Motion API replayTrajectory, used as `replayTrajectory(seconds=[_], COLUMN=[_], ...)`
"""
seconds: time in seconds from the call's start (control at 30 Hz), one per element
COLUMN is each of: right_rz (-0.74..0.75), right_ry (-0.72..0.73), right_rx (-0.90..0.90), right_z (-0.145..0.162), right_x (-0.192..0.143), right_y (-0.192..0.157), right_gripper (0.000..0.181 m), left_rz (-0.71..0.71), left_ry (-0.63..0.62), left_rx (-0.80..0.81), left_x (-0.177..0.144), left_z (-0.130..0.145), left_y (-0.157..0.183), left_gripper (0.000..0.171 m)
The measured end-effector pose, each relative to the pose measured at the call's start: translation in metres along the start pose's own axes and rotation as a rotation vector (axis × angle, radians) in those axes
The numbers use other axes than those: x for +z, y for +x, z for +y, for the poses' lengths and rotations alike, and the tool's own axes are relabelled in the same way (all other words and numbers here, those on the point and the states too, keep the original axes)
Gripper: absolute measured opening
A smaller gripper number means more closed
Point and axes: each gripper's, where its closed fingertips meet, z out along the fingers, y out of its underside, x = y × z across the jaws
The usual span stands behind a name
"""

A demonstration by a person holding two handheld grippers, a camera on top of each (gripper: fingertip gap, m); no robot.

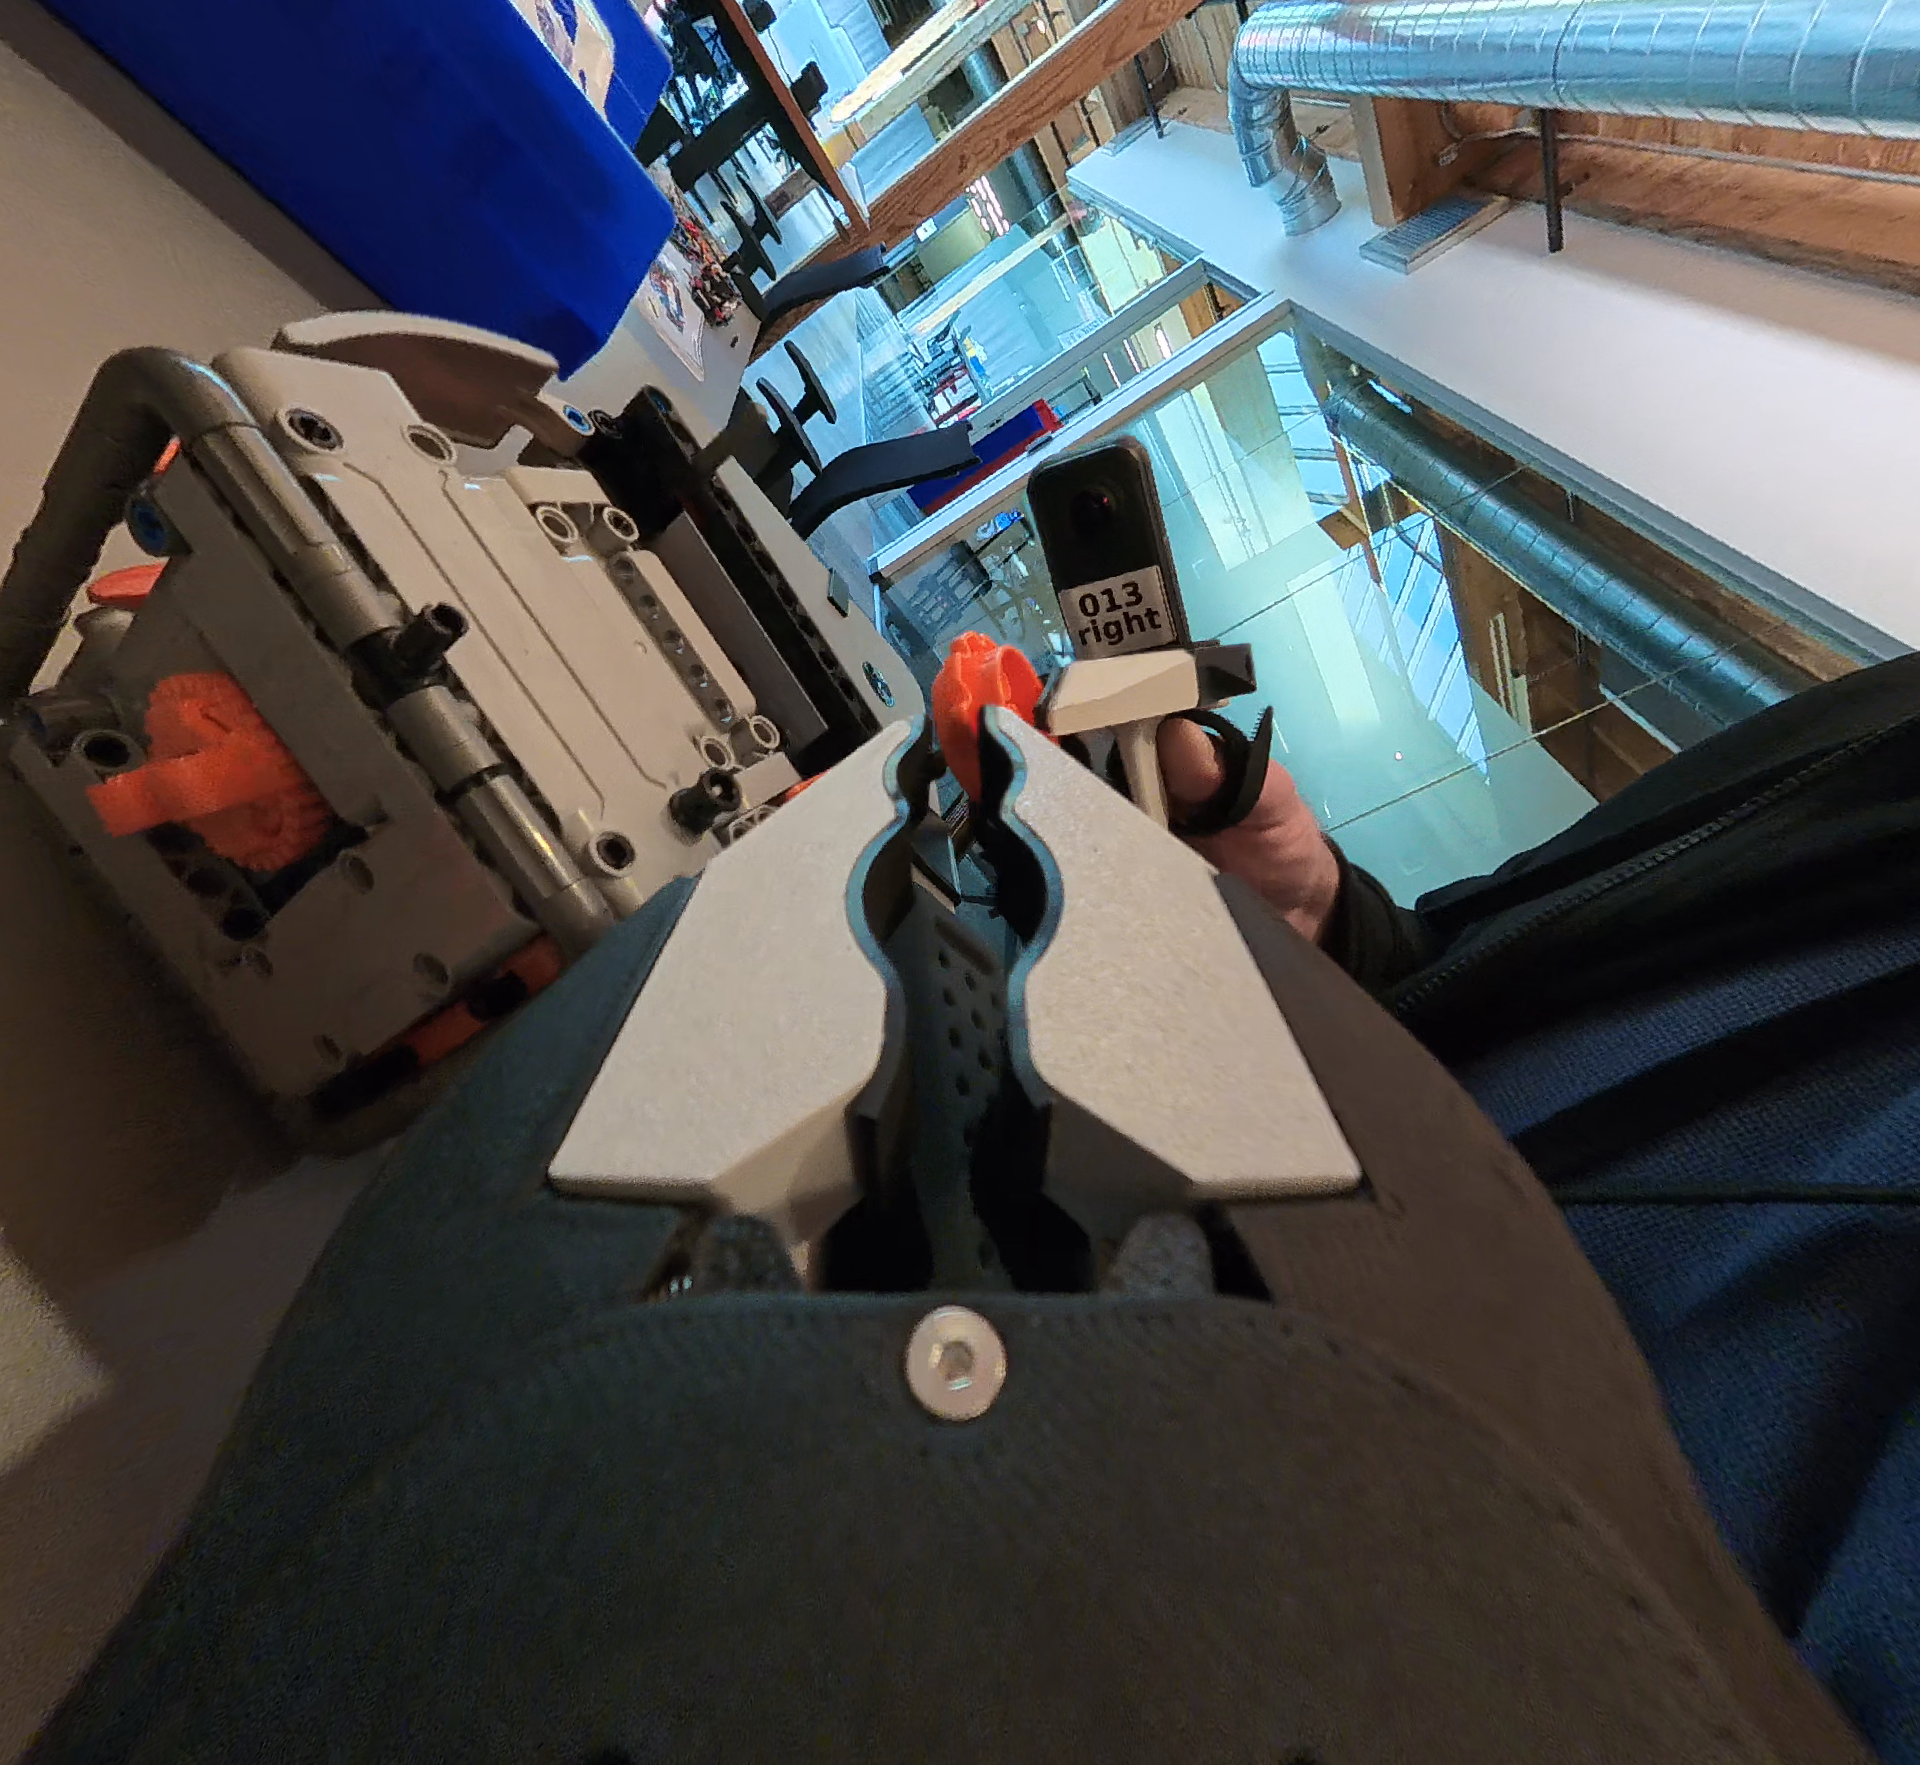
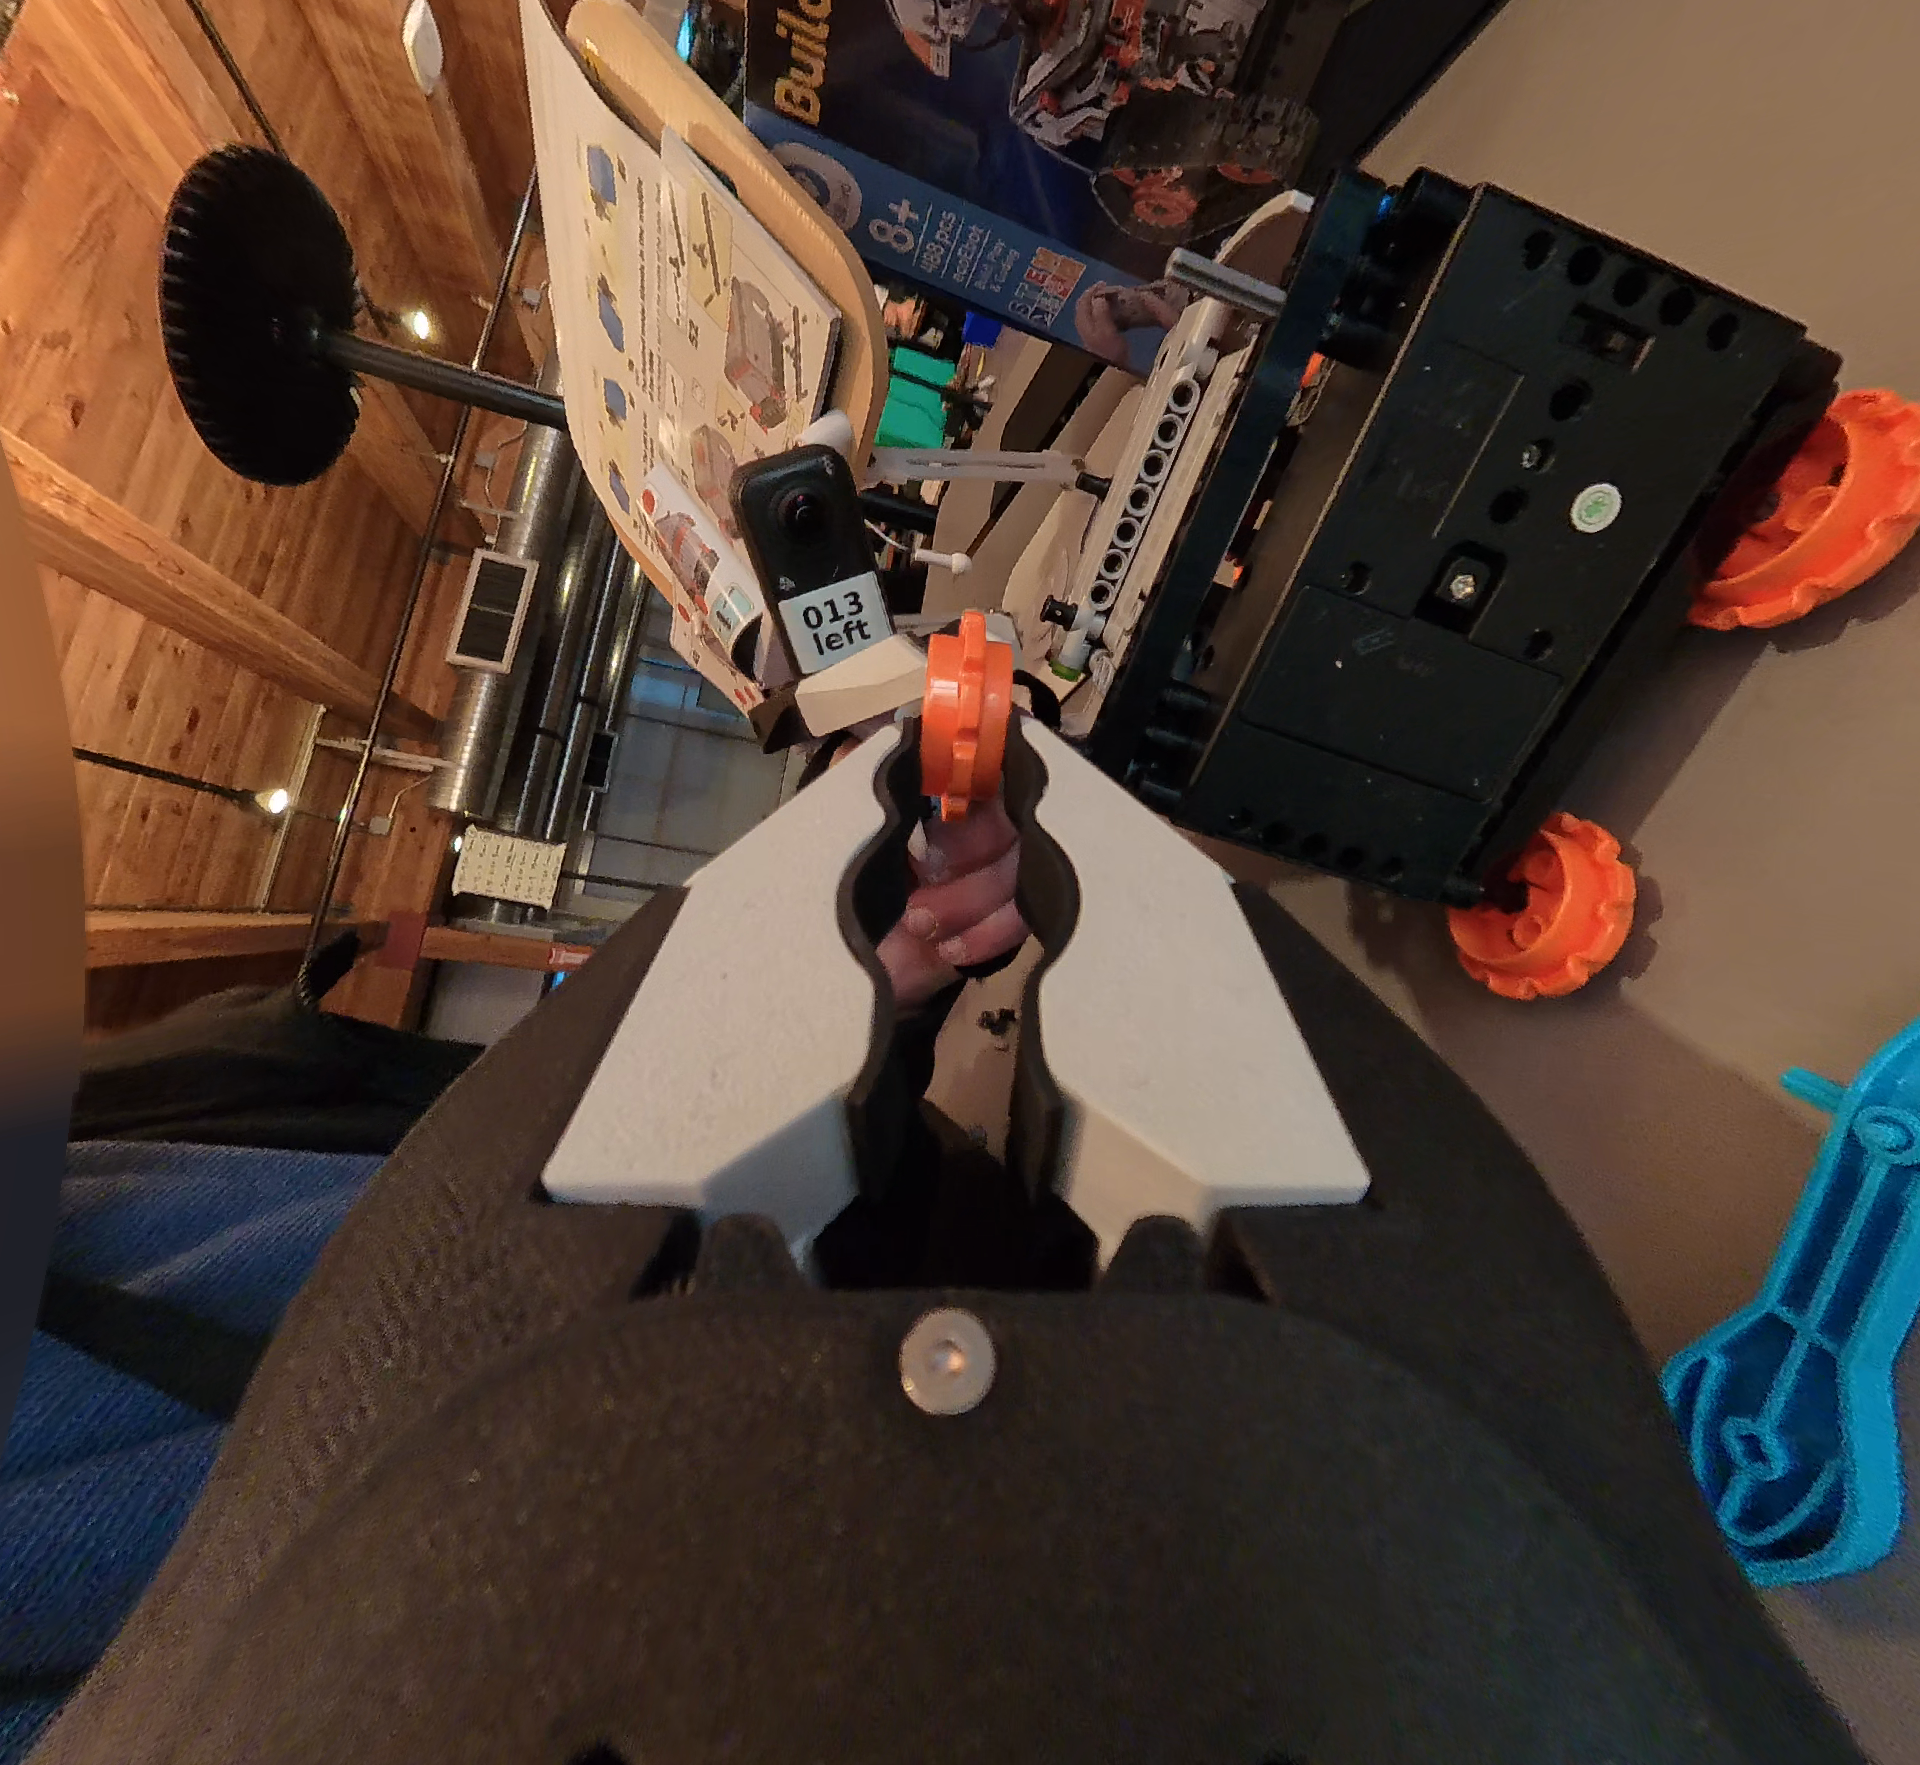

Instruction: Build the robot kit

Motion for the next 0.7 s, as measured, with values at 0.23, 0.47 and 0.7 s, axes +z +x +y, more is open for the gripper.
replayTrajectory(seconds=[0.23, 0.47, 0.7], right_rz=[-0.026, -0.027, -0.010], right_ry=[-0.033, -0.045, -0.077], right_rx=[0.032, -0.009, -0.096], right_z=[0.001, -0.002, -0.010], right_x=[0.000, -0.003, -0.006], right_y=[0.000, 0.000, 0.000], right_gripper=[0.013, 0.018, 0.014], left_rz=[0.019, 0.029, 0.018], left_ry=[-0.031, -0.038, -0.046], left_rx=[0.004, -0.031, -0.048], left_x=[0.009, 0.011, 0.013], left_z=[0.003, 0.004, 0.003], left_y=[0.005, 0.004, 0.003], left_gripper=[0.017, 0.014, 0.014])
